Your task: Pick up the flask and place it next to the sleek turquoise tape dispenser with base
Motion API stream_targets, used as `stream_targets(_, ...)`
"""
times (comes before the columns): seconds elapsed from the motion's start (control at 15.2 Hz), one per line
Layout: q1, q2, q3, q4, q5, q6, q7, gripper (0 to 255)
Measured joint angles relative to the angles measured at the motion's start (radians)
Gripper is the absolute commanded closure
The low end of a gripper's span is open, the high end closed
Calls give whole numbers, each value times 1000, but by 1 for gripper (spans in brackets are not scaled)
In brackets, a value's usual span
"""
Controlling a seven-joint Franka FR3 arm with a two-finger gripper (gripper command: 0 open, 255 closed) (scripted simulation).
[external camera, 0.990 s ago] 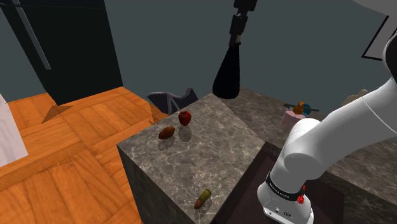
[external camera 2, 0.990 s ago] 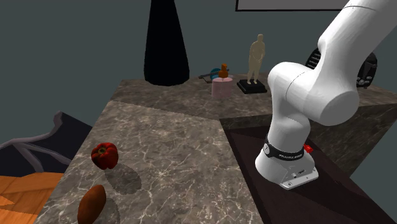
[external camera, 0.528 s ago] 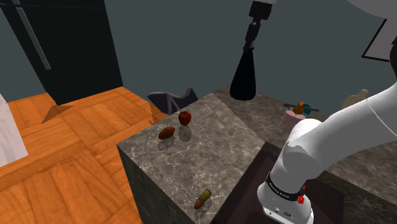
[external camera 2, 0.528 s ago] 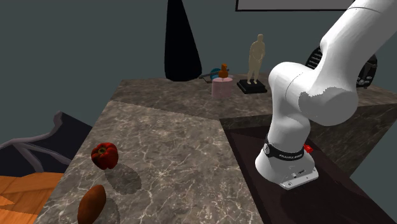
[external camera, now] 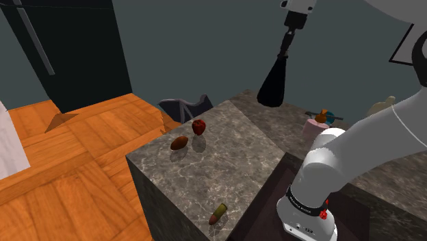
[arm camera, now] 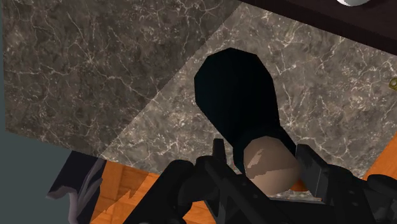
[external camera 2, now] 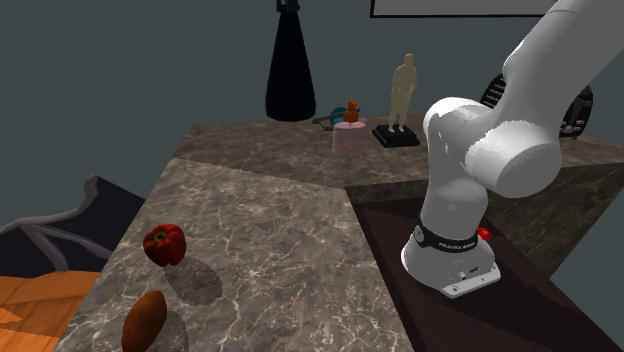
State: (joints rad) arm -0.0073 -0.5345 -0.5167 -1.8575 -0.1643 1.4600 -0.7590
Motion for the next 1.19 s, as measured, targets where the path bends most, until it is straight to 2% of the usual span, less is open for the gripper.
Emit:
stream_targets(0.4,-8,59,-150,20,-19,54,-154,255)
stream_targets(0.79,15,193,-344,115,21,93,-338,255)
stream_targets(0.99,38,302,-473,182,87,109,-452,255)
stream_targets(1.19,45,442,-611,244,199,116,-588,255)
